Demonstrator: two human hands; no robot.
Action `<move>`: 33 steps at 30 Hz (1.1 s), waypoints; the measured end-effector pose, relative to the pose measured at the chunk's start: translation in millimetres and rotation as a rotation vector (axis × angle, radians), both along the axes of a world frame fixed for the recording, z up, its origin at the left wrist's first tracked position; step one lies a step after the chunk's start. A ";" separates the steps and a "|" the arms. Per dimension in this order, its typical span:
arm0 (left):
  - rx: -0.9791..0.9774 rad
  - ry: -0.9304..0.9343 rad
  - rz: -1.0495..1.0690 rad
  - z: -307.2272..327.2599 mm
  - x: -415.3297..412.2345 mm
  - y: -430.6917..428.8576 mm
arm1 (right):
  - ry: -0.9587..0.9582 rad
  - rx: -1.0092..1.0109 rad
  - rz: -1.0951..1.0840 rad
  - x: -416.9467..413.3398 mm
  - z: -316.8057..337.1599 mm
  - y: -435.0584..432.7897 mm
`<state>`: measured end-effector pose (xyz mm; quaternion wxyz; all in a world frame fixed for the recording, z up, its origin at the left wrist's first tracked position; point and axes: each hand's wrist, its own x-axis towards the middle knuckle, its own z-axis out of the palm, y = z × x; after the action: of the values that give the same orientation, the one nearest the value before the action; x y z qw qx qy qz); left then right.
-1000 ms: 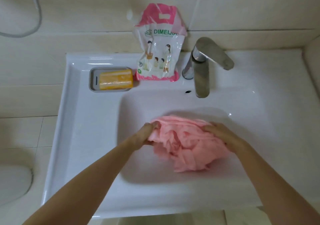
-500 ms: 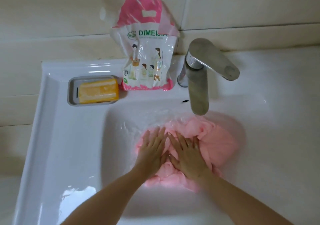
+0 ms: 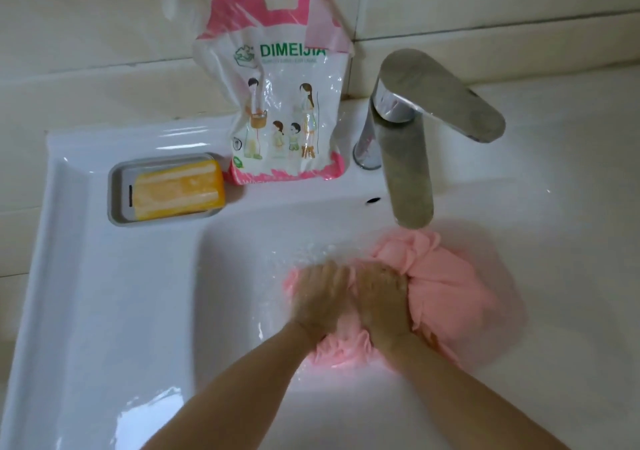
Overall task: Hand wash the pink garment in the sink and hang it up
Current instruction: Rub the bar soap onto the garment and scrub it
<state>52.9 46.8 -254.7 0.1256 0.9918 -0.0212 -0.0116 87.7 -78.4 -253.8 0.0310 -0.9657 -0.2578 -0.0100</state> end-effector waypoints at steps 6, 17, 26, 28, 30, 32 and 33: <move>-0.585 0.253 0.337 48.4 16.9 23.2 | 0.725 0.469 -0.323 37.8 61.4 -3.6; 0.092 0.028 -0.065 10.8 -40.1 8.1 | 0.118 -0.043 0.294 -14.8 29.5 -25.3; -0.094 -0.176 0.193 -7.7 -11.4 -2.8 | -0.020 0.051 0.129 -7.8 7.6 -4.8; -0.155 -0.194 0.201 -7.1 -6.2 -5.5 | -0.006 0.176 0.041 -1.3 4.4 -0.5; -0.115 -0.166 0.162 -9.1 -1.9 -6.6 | 0.071 0.288 -0.048 4.6 3.6 2.3; -0.111 -0.131 0.167 -9.6 1.6 -8.5 | 0.137 0.330 -0.113 9.9 4.9 5.0; -0.142 -0.115 0.190 -5.6 2.6 -10.2 | 0.161 0.320 -0.143 12.0 5.7 6.2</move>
<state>55.5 36.6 -260.3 0.1945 0.9770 0.0648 0.0587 99.7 -72.2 -248.1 0.2040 -0.9619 -0.1804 0.0243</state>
